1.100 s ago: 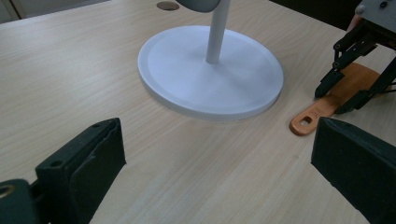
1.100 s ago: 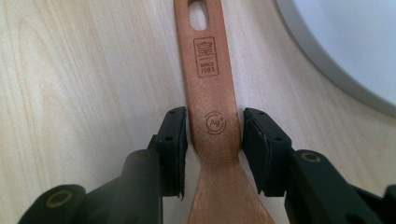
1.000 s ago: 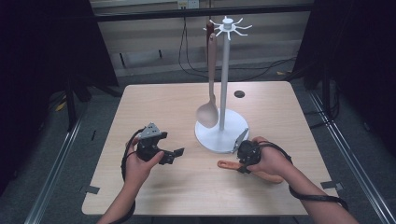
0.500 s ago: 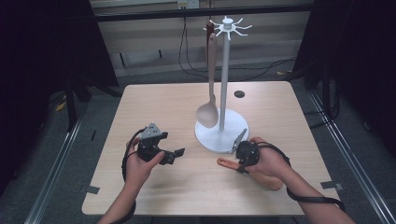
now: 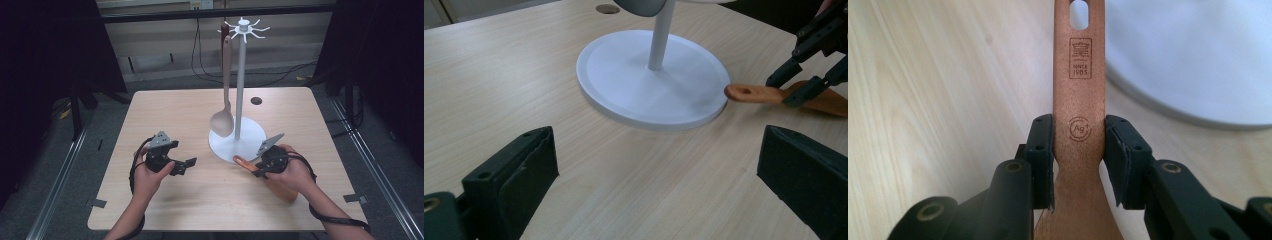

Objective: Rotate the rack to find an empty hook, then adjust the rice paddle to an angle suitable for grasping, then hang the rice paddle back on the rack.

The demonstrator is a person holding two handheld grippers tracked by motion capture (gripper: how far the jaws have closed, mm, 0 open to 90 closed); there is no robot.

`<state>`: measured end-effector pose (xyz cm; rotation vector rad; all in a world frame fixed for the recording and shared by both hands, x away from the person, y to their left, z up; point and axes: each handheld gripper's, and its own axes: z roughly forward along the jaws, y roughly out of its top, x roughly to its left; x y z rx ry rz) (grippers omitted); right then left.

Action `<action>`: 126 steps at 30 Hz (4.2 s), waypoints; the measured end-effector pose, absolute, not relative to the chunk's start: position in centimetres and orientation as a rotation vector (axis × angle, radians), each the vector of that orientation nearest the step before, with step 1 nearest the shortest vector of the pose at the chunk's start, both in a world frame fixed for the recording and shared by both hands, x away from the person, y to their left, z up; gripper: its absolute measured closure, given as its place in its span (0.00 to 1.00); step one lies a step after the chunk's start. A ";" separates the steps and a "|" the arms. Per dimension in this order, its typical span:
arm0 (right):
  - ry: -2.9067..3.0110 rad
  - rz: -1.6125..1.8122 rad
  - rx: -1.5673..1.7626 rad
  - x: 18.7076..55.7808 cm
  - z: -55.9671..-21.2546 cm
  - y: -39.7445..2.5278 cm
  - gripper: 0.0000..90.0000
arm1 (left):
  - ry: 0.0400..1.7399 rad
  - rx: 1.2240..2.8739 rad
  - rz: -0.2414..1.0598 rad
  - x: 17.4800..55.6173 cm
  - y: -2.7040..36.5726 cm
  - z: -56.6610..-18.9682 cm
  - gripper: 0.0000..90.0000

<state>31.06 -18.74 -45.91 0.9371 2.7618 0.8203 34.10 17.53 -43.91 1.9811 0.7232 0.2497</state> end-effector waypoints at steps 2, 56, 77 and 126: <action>2.693 0.913 0.960 31.0 -45.4 -19.4 0.74 | 0.721 1.987 0.252 34.1 17.5 -43.9 0.03; 1.824 1.609 1.033 28.4 -38.9 -23.8 0.73 | 0.739 1.991 0.241 34.2 17.4 -44.4 0.03; 1.720 1.658 1.006 28.5 -37.1 -22.6 0.73 | 0.733 1.985 0.244 34.3 17.5 -44.2 0.03; 1.480 1.709 0.926 28.7 -31.7 -18.9 0.73 | 0.735 1.983 0.245 34.3 17.6 -44.2 0.03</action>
